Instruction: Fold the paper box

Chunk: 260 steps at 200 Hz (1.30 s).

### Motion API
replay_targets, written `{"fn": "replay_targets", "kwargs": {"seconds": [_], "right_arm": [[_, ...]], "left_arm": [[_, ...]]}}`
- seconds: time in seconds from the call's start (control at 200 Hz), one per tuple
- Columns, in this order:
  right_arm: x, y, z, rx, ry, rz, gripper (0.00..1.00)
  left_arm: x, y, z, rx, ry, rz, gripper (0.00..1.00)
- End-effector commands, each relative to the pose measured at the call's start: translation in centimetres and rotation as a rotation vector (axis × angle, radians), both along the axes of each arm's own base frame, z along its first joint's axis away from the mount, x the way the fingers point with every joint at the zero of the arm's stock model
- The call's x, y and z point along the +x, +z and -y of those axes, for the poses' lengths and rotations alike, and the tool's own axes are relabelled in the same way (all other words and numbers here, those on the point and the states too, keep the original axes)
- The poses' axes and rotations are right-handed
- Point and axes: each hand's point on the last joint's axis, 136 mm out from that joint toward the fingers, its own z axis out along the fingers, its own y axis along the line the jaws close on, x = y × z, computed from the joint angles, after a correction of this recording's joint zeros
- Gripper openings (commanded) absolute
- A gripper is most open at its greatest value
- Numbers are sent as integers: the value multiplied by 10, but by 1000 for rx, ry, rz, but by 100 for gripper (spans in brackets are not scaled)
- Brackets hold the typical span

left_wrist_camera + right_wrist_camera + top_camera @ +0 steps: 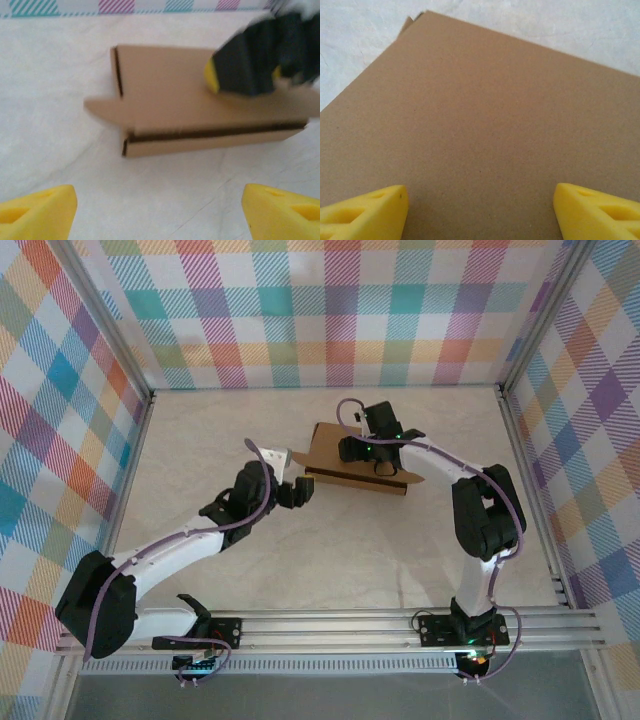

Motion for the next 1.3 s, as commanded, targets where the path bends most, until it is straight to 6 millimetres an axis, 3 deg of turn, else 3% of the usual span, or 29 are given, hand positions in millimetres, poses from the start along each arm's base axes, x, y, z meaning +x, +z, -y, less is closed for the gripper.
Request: {"fn": "replay_targets", "kwargs": {"seconds": [0.0, 0.15, 0.35, 0.545, 0.72, 0.865, 0.935, 1.01, 1.295], "right_arm": [[-10, -34, 4, -26, 18, -67, 77], [-14, -54, 10, -78, 20, -87, 76], [-13, -64, 16, -147, 34, -73, 75], [-10, -45, 4, -47, 50, -39, 75], [-6, -21, -6, 100, 52, -35, 75], [2, 9, 7, 200, -1, 10, 75], [8, 14, 16, 196, -26, 21, 75], [13, 7, 23, 134, -29, 8, 75], [8, -62, 25, 14, -6, -157, 71]], "left_arm": [[18, 20, -1, -71, 0, -94, 80], [64, -2, -11, -105, 90, -320, 73], [116, -50, 2, -106, 72, -511, 60], [146, -83, 23, -95, 27, -606, 57], [151, -108, 31, -95, 5, -658, 46], [146, -122, 29, -73, 7, -686, 35], [144, -128, 28, -72, 7, -700, 30], [136, -135, 31, -71, -3, -721, 28], [104, -148, 45, -71, -38, -781, 27]]}}
